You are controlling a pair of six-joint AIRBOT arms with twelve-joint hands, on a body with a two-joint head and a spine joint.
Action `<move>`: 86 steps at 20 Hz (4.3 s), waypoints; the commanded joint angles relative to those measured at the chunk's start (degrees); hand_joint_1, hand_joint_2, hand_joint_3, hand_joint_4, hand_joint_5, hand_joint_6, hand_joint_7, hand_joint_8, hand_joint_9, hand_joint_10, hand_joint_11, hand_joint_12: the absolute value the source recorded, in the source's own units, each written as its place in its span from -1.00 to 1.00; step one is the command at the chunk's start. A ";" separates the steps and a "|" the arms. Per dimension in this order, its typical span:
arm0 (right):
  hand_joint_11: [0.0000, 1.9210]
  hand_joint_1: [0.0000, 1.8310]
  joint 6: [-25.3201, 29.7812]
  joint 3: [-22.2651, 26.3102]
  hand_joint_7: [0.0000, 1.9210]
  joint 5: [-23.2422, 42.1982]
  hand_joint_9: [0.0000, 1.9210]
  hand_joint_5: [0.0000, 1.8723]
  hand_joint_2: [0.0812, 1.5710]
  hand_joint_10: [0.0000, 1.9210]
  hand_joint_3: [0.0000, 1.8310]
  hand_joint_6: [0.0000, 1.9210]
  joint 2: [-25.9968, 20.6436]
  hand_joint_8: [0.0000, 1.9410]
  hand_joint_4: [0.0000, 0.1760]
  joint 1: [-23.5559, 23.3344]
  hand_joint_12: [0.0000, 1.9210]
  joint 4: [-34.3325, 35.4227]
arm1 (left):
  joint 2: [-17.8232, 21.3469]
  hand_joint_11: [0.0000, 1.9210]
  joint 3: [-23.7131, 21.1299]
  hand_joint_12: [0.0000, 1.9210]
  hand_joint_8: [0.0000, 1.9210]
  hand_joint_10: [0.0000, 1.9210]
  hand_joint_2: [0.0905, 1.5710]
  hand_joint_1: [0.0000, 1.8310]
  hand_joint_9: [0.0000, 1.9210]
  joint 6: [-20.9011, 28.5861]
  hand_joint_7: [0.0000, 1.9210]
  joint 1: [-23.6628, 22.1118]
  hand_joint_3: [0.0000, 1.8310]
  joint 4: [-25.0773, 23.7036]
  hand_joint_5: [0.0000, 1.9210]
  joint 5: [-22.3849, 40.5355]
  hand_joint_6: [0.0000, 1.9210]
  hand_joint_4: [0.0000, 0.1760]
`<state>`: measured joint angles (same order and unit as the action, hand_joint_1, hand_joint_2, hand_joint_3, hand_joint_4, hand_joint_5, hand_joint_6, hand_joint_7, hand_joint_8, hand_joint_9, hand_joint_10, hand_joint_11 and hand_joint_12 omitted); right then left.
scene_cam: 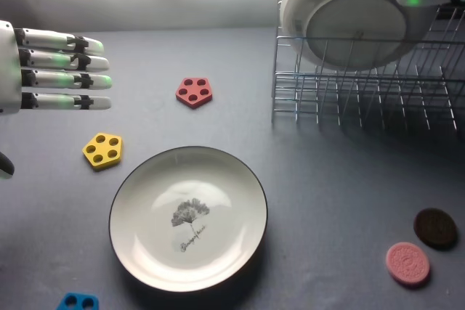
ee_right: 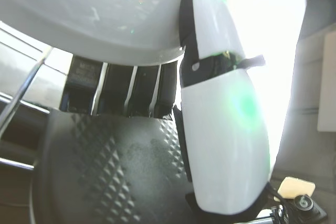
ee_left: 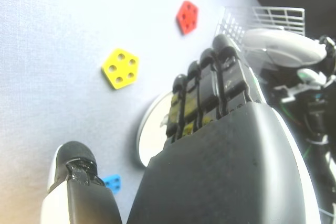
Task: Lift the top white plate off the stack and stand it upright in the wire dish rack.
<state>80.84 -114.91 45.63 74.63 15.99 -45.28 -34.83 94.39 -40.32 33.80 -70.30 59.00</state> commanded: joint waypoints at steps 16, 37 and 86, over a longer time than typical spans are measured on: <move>-0.02 0.63 1.35 1.42 0.03 3.53 0.04 -0.10 0.36 -0.10 -1.00 0.22 -1.23 -0.22 -1.00 1.50 0.46 4.79 | 0.51 -0.99 0.29 -0.68 -1.00 -1.00 0.16 -0.72 -0.93 -0.49 -0.92 -1.18 -1.00 4.02 -0.92 2.88 -1.00 -1.00; 0.12 0.35 1.35 1.15 -0.04 3.53 0.01 -0.12 0.31 -1.00 -1.00 -0.58 -1.23 -1.00 -1.00 2.91 -0.87 4.75 | 0.52 -1.00 0.29 -0.67 -0.99 -1.00 0.15 -0.70 -0.93 -0.49 -0.91 -1.18 -1.00 3.79 -0.90 2.91 -0.99 -1.00; -0.14 0.22 1.01 -0.01 -0.40 3.50 -0.35 -0.35 0.24 -1.00 -1.00 -1.00 -0.97 -0.99 -1.00 -3.97 -0.97 5.10 | 1.09 -0.98 0.64 -0.88 -1.00 -1.00 0.15 -0.71 -0.99 -0.50 -0.98 -1.18 -1.00 4.37 -0.98 5.88 -1.00 -1.00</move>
<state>81.12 -114.28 45.58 74.65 12.86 -45.21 -34.59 94.63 -40.32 33.80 -70.43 61.80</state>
